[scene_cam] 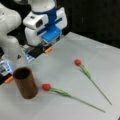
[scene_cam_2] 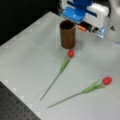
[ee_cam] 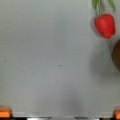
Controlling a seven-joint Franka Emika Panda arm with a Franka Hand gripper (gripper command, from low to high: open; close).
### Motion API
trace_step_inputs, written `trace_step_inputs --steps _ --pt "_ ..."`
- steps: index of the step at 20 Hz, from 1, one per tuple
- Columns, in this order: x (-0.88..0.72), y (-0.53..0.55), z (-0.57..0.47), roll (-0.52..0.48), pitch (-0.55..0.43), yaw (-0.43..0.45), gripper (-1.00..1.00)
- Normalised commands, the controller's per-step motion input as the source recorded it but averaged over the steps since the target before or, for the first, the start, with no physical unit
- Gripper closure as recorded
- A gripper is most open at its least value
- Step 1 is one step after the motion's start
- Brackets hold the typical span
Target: Flower insertion into a vase
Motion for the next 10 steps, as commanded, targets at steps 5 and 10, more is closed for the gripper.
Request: trace_step_inputs --steps 5,10 --pt "0.11 -0.09 -0.09 -0.083 -0.004 0.226 -1.0" --pt "0.39 -0.2 -0.27 -0.072 0.078 0.248 -1.0"
